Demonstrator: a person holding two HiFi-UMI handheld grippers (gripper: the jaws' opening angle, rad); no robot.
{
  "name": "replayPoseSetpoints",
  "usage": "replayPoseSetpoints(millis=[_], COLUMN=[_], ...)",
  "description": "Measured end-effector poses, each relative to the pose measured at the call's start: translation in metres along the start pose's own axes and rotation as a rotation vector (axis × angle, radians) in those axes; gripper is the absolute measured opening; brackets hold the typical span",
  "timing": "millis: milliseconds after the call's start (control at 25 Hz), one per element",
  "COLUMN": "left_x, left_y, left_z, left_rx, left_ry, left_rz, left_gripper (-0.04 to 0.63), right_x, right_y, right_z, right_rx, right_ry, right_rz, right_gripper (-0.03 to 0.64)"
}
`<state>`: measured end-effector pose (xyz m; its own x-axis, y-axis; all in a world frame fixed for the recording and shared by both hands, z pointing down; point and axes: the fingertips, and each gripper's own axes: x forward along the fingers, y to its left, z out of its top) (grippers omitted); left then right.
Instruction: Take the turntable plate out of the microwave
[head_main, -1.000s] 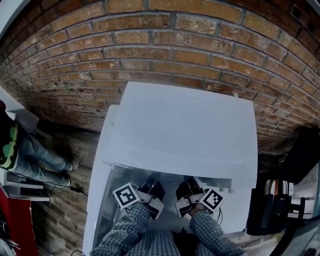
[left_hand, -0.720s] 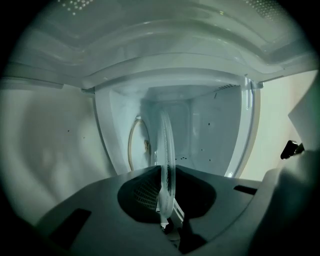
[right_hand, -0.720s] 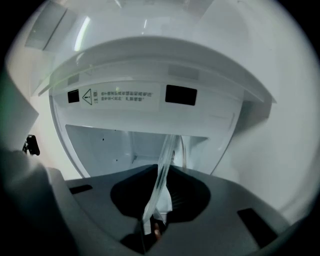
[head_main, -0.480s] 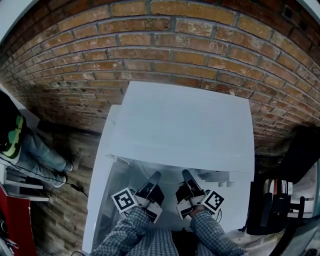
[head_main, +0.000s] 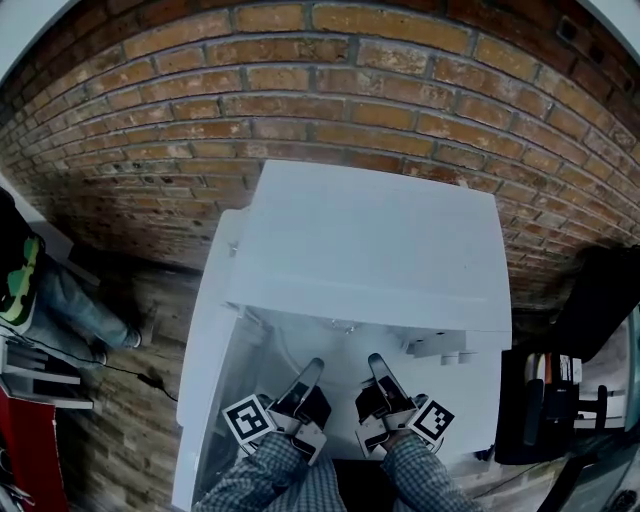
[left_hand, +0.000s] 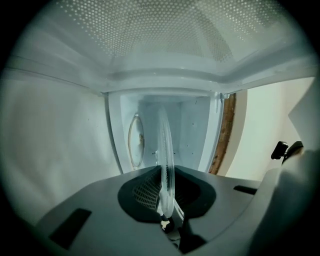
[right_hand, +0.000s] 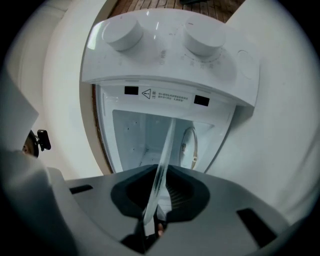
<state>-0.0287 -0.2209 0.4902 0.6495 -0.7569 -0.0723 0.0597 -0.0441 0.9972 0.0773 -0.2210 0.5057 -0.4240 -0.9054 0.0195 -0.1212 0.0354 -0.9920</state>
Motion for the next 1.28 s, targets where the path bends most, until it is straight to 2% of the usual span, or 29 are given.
replayPoseSetpoints(millis=[160,360,680,1280], left_x=[-0.012,-0.032,-0.058,-0.151], left_y=[-0.003,-0.003,-0.009,-0.037], left_z=[-0.004,-0.015,-0.043,-0.146], left_rx=[0.018,-0.009,0.013,0.031], left_ry=[0.011,0.031,0.063,-0.016], left_rz=[-0.026,-0.029,-0.036,-0.092], left_gripper=[0.041,0.041,0.041,0.041], right_x=[-0.011,-0.029,-0.068,-0.194], right_y=[0.004,0.009,0.011,0.039], right_z=[-0.007,-0.021,-0.035,-0.072], right_rx=[-0.034,-0.06,-0.041,-0.095], right_ry=[-0.02,-0.027,-0.041,0.015], right_rz=[0.004,0.01,0.013,0.072], right_gripper=[0.054,0.054,0.054,0.054])
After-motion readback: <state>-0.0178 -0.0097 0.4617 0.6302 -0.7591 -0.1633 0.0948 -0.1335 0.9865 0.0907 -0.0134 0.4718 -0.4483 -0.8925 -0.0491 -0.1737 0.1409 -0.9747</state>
